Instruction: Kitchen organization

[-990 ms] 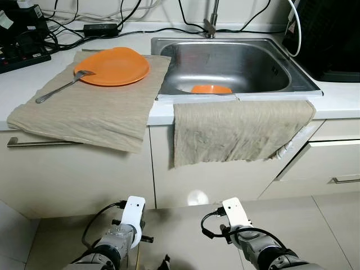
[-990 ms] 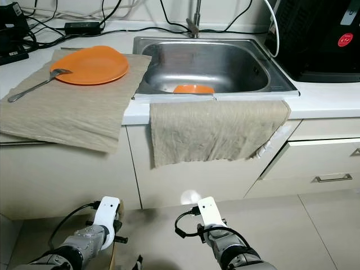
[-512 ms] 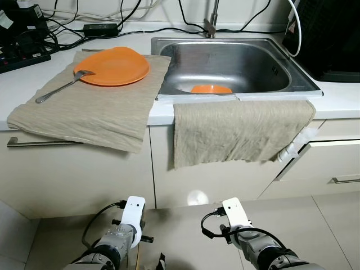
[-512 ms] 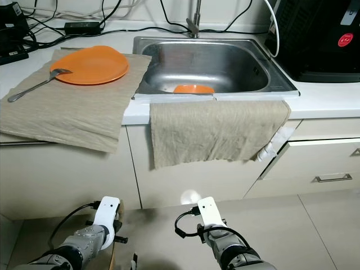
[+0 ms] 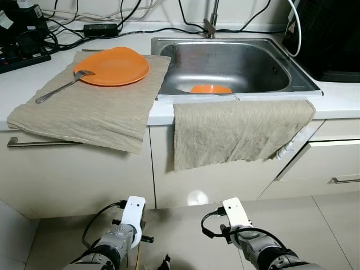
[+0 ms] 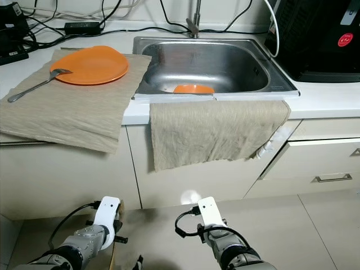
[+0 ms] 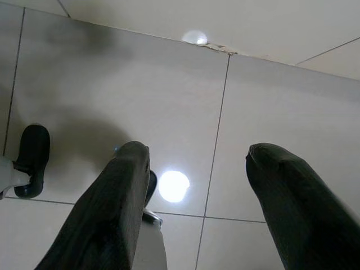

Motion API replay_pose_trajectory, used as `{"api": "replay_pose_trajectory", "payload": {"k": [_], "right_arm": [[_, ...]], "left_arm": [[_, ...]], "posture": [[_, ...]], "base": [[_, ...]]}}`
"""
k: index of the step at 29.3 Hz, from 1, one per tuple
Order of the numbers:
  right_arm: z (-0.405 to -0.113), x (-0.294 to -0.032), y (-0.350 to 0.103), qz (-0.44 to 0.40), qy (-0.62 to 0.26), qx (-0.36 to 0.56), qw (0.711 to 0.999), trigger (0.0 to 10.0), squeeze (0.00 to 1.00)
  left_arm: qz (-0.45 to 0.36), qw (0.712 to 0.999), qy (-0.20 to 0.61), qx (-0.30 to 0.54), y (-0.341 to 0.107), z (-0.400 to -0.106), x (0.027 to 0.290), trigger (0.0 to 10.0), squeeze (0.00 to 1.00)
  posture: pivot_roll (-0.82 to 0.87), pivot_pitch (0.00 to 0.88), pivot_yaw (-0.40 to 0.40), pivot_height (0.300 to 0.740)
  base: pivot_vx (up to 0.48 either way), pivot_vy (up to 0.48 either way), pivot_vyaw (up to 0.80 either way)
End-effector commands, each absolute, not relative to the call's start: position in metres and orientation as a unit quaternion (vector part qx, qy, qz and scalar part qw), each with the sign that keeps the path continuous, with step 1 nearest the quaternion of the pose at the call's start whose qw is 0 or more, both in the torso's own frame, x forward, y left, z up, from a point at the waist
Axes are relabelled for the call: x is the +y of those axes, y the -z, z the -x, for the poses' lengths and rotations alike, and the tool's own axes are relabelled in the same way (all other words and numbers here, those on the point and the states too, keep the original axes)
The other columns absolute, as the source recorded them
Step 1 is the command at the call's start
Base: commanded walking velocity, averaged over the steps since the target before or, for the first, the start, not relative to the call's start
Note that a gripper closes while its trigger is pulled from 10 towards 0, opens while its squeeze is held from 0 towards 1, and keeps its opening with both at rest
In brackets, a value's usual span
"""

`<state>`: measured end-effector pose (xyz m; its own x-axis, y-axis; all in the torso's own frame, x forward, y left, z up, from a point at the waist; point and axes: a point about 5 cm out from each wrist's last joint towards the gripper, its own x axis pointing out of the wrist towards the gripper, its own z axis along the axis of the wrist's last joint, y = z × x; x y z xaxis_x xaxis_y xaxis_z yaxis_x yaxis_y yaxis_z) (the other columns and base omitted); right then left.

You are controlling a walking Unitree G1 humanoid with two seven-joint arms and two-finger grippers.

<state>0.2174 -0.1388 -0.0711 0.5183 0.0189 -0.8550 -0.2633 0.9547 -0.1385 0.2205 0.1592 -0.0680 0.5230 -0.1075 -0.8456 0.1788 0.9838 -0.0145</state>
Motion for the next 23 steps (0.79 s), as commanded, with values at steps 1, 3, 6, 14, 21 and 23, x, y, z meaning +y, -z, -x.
{"api": "replay_pose_trajectory", "payload": {"k": [1, 3, 6, 14, 21, 23], "right_arm": [[-0.2179, -0.1409, 0.0709, 0.130, -0.077, 0.487, 0.860, 10.0, 0.00], [-0.2181, -0.1412, 0.0708, 0.130, -0.077, 0.487, 0.860, 10.0, 0.00], [-0.2183, -0.1413, 0.0706, 0.131, -0.077, 0.487, 0.860, 10.0, 0.00], [-0.2164, -0.1421, 0.0718, 0.120, -0.065, 0.500, 0.855, 10.0, 0.00], [-0.2170, -0.1418, 0.0714, 0.123, -0.069, 0.498, 0.855, 10.0, 0.00], [-0.2172, -0.1417, 0.0713, 0.124, -0.070, 0.498, 0.855, 10.0, 0.00]], "left_arm": [[-0.041, 0.866, 0.086, 0.490, 0.0709, -0.2158, 0.1590, 10.0, 0.00], [-0.041, 0.866, 0.086, 0.490, 0.0708, -0.2160, 0.1587, 10.0, 0.00], [-0.040, 0.867, 0.086, 0.490, 0.0707, -0.2161, 0.1585, 10.0, 0.00], [-0.040, 0.867, 0.085, 0.489, 0.0704, -0.2166, 0.1585, 10.0, 0.00], [-0.041, 0.867, 0.086, 0.489, 0.0703, -0.2168, 0.1585, 10.0, 0.00], [-0.042, 0.867, 0.086, 0.489, 0.0703, -0.2169, 0.1586, 10.0, 0.00]], "posture": [[0.09, 0.000, -0.036, 0.740], [0.09, 0.000, -0.037, 0.740], [0.09, 0.000, -0.037, 0.740], [0.09, 0.000, -0.038, 0.740], [0.09, 0.000, -0.037, 0.740], [0.09, 0.000, -0.037, 0.740]], "base": [[0.000, 0.000, 0.00], [0.000, 0.000, 0.00], [0.000, 0.000, 0.00], [0.000, 0.000, 0.00], [0.000, 0.000, 0.00], [0.000, 0.000, 0.00]]}}
